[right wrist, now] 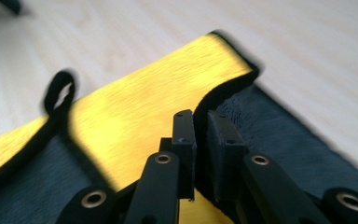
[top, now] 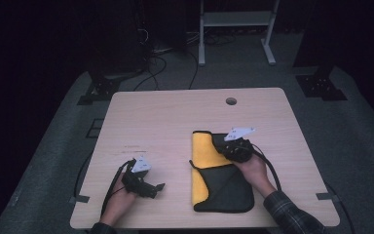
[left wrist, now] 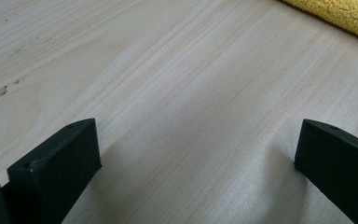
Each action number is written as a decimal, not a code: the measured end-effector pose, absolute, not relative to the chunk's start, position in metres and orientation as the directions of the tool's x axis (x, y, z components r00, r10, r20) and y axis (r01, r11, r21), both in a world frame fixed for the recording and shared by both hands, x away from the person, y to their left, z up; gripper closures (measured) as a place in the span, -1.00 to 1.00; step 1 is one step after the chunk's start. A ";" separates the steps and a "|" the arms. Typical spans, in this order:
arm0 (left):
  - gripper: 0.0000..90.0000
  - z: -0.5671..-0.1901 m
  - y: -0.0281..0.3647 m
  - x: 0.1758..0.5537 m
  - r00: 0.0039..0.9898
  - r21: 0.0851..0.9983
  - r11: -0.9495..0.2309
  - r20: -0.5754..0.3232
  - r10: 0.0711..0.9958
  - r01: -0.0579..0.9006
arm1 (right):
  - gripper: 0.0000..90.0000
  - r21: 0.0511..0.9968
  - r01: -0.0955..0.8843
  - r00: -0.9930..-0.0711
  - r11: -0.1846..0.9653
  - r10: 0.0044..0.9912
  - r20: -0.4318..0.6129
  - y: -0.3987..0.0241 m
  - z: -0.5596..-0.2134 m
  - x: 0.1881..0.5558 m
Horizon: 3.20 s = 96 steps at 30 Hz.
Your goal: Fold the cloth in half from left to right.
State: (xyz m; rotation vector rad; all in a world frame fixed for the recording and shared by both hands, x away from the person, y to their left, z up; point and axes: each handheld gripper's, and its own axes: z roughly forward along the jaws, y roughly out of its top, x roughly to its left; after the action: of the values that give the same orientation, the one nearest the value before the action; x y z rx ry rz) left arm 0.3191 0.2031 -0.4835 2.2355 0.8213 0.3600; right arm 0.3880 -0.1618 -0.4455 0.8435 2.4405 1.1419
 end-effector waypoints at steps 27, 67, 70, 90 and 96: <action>-1.00 -0.484 0.203 0.319 0.758 0.710 -0.540 0.014 0.652 0.451 | 0.86 0.750 0.522 -0.612 0.406 0.791 -0.002 -0.224 -0.459 0.458; -1.00 -0.484 0.204 0.318 0.749 0.710 -0.533 0.013 0.662 0.459 | 0.37 0.798 0.435 -0.781 0.418 0.617 0.103 -0.189 -0.425 0.384; -1.00 -0.484 0.204 0.318 0.749 0.711 -0.532 0.012 0.663 0.460 | 0.35 0.796 0.420 -0.803 0.435 0.586 0.103 -0.176 -0.427 0.380; -1.00 -0.483 0.204 0.318 0.751 0.709 -0.537 0.017 0.660 0.457 | 0.25 0.763 0.387 -0.879 0.518 0.458 0.135 -0.095 -0.449 0.380; -1.00 -0.483 0.204 0.318 0.751 0.709 -0.538 0.018 0.660 0.456 | 0.24 0.735 0.405 -0.881 0.544 0.446 0.156 -0.081 -0.462 0.388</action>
State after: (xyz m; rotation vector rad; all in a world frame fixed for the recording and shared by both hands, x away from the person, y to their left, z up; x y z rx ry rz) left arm 0.3178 0.2040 -0.4834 2.2342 0.8333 0.3693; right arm 0.3876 -0.0811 -0.4617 0.7493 2.7166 1.2720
